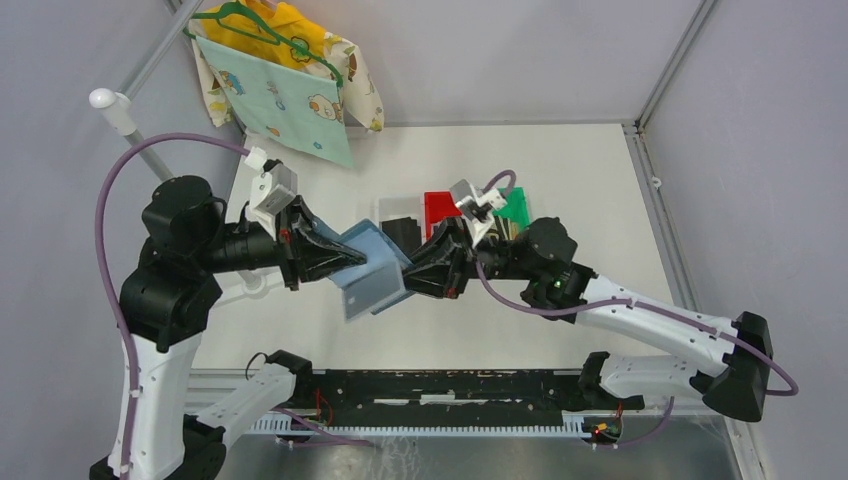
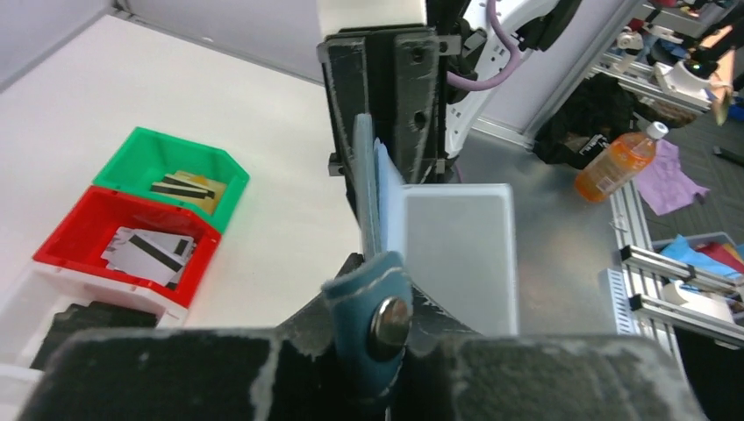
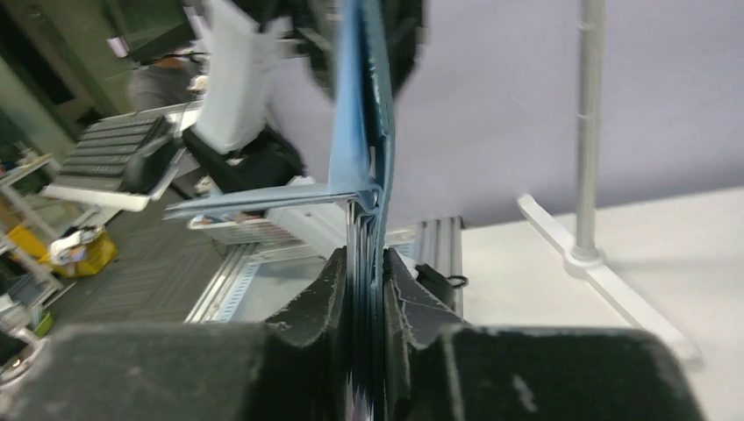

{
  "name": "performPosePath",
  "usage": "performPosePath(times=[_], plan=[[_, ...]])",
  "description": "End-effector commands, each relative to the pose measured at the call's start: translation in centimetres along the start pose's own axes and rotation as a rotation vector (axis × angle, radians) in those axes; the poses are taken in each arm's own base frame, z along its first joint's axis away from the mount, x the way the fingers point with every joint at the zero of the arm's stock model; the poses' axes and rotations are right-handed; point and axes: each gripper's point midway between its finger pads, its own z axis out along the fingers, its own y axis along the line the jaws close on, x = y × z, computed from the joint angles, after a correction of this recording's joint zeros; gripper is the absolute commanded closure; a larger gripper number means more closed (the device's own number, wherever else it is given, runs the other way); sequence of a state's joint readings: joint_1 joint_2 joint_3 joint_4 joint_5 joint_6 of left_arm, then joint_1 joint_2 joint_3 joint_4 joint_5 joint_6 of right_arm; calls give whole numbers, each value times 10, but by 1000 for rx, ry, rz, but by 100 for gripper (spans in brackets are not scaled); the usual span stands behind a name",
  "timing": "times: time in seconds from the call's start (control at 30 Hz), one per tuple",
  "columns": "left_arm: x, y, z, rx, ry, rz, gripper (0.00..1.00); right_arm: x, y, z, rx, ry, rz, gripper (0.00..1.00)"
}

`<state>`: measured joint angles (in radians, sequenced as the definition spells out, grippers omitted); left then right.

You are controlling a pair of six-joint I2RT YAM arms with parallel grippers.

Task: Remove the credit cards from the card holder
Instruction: Remove the credit card from the card holder.

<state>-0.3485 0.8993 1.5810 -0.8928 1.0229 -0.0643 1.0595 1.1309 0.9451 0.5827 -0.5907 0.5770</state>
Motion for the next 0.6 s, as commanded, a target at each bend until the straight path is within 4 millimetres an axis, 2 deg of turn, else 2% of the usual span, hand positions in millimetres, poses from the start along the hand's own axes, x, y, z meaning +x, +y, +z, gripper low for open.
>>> performPosePath(times=[0.0, 0.07, 0.2, 0.27, 0.37, 0.57], plan=[[2, 5, -1, -18, -5, 98, 76, -13, -30, 15, 196, 29, 13, 91], [7, 2, -1, 0, 2, 94, 64, -12, -45, 14, 280, 38, 28, 99], [18, 2, -3, 5, 30, 109, 42, -17, -56, 11, 362, 13, 72, 100], [27, 9, -5, -25, 56, 143, 29, -19, -65, 8, 426, 21, 89, 100], [44, 23, -10, -97, 96, 228, 20, -16, -78, 3, 529, 65, 90, 100], [76, 53, -15, -207, 162, 315, 10, -8, -85, 3, 608, 132, 75, 100]])
